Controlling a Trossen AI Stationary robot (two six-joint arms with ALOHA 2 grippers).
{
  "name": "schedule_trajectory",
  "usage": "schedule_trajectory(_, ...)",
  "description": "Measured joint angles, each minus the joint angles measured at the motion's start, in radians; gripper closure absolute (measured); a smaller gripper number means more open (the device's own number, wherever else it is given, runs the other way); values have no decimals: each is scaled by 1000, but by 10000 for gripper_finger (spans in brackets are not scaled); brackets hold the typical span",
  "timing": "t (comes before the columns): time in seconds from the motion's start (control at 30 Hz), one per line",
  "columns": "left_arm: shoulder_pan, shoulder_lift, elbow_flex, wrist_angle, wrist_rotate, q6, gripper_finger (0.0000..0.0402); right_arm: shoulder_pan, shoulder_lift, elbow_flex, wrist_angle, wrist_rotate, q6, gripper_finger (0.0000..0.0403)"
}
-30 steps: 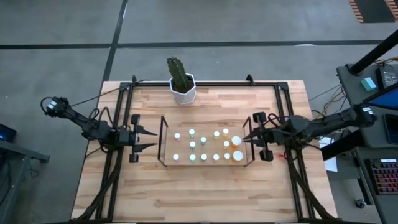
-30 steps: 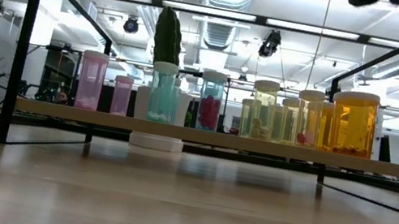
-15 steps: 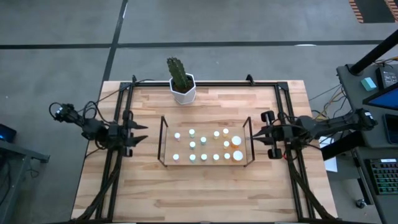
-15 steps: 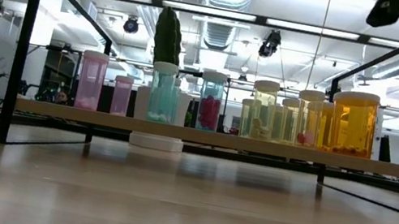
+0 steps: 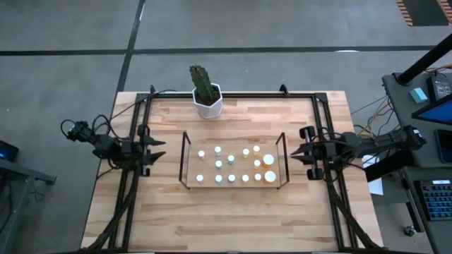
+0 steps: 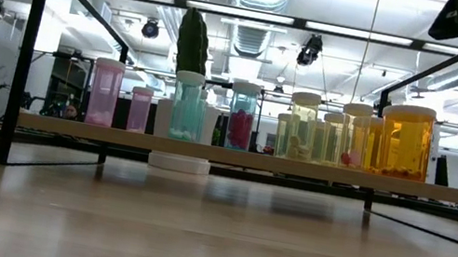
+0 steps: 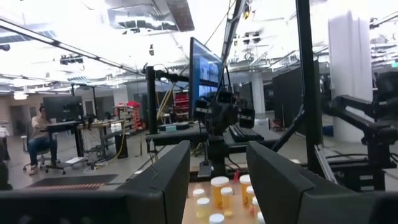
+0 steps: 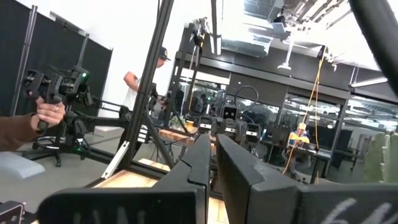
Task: Pick and place medicine bottles onto shelf by color
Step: Return to Home Position
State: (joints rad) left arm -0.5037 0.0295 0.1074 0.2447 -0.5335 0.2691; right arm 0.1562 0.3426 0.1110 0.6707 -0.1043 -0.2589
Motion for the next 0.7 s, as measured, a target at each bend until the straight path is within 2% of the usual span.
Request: schedule_trajectory(0.7,0,7,-1,-99,1,-55,259,0,-165,-84,-34,-5,36,385)
